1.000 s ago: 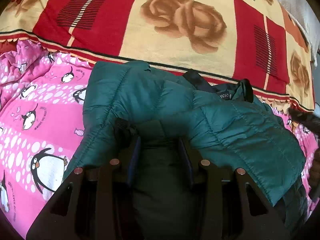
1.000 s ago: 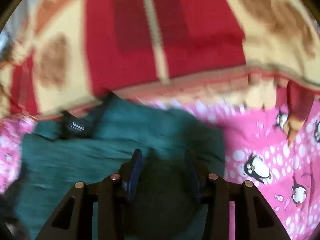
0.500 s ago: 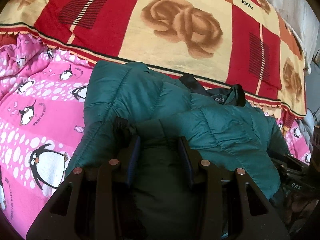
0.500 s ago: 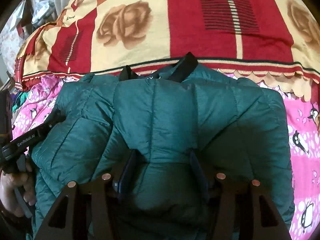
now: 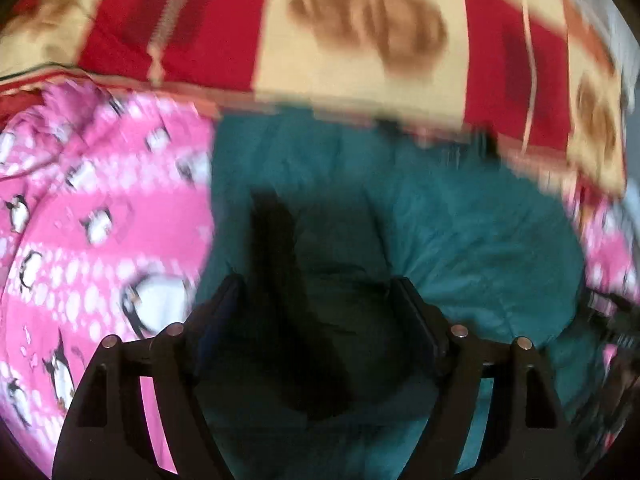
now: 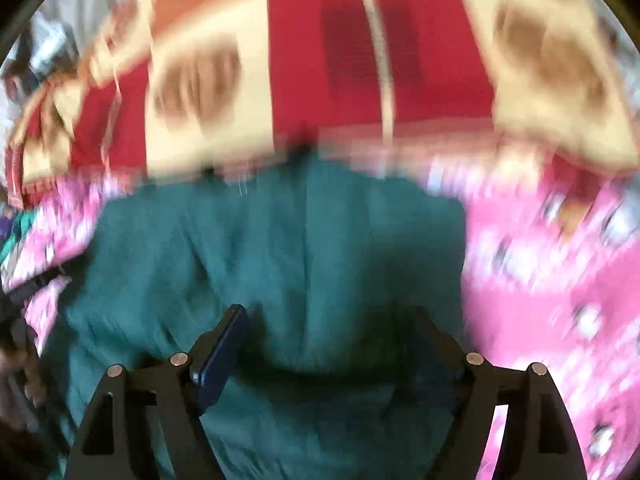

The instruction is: Fold large clothes

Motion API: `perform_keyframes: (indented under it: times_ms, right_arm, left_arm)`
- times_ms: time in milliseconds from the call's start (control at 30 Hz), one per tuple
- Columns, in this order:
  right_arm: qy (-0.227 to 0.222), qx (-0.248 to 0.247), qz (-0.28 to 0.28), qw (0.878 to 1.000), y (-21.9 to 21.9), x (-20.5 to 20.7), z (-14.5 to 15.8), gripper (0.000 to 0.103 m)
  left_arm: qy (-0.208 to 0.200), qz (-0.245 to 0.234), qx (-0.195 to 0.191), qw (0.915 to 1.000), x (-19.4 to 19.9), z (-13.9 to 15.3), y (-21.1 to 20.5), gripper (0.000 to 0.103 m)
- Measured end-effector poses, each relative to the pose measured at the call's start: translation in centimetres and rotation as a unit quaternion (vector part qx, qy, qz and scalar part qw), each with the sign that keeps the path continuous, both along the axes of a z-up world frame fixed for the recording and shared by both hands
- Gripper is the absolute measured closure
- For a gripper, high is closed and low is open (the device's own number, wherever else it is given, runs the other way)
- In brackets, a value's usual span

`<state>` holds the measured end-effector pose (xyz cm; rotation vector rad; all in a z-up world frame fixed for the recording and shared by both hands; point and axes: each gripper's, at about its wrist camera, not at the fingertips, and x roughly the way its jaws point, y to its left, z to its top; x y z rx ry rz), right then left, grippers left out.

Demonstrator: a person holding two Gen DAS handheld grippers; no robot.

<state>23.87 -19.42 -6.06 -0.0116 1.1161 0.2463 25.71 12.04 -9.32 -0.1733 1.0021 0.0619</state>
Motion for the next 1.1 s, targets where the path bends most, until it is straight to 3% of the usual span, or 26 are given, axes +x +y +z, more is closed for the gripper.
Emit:
perform_keyframes:
  times_ms: [67, 167, 233, 333, 467, 567, 600, 733, 1100]
  right_arm:
    - [-0.031, -0.020, 0.009, 0.999, 0.3, -0.8, 1.2, 0.025]
    - [-0.061, 0.017, 0.002, 0.998, 0.0, -2.4, 4.2, 0.025]
    - [-0.098, 0.024, -0.001, 0.995, -0.1, -4.2, 6.5, 0.025]
    - [-0.111, 0.014, -0.009, 0.994, 0.0, -6.4, 7.2, 0.025]
    - [-0.093, -0.003, 0.014, 0.996, -0.2, -9.8, 4.9, 0.025]
    - [-0.028, -0.051, 0.042, 0.997, 0.0, -10.2, -0.8, 0.023]
    - [-0.049, -0.033, 0.037, 0.998, -0.5, -10.7, -1.7, 0.021]
    - [-0.051, -0.003, 0.026, 0.998, -1.4, -10.3, -2.1, 0.013]
    - [-0.055, -0.008, 0.029, 0.998, -1.0, -10.4, -1.9, 0.011]
  left_arm:
    - [-0.028, 0.000, 0.024, 0.9993, -1.6, 1.6, -0.5, 0.026]
    - [-0.047, 0.007, 0.029, 0.9985, -3.6, 2.8, -1.1, 0.026]
    - [-0.061, 0.010, 0.034, 0.9975, -5.2, 3.0, -1.8, 0.026]
    - [-0.063, 0.003, 0.038, 0.9973, -5.9, 2.2, -2.7, 0.026]
    - [-0.037, 0.003, 0.041, 0.9985, -5.8, -0.5, -3.5, 0.024]
    - [-0.038, 0.004, 0.045, 0.9983, -5.7, -1.3, -3.9, 0.020]
    - [-0.039, 0.005, 0.047, 0.9981, -5.7, -1.4, -4.0, 0.019]
    - [-0.045, 0.003, 0.046, 0.9979, -5.8, -1.7, -3.9, 0.018]
    - [-0.047, 0.004, 0.032, 0.9984, -5.9, -1.7, -3.7, 0.018]
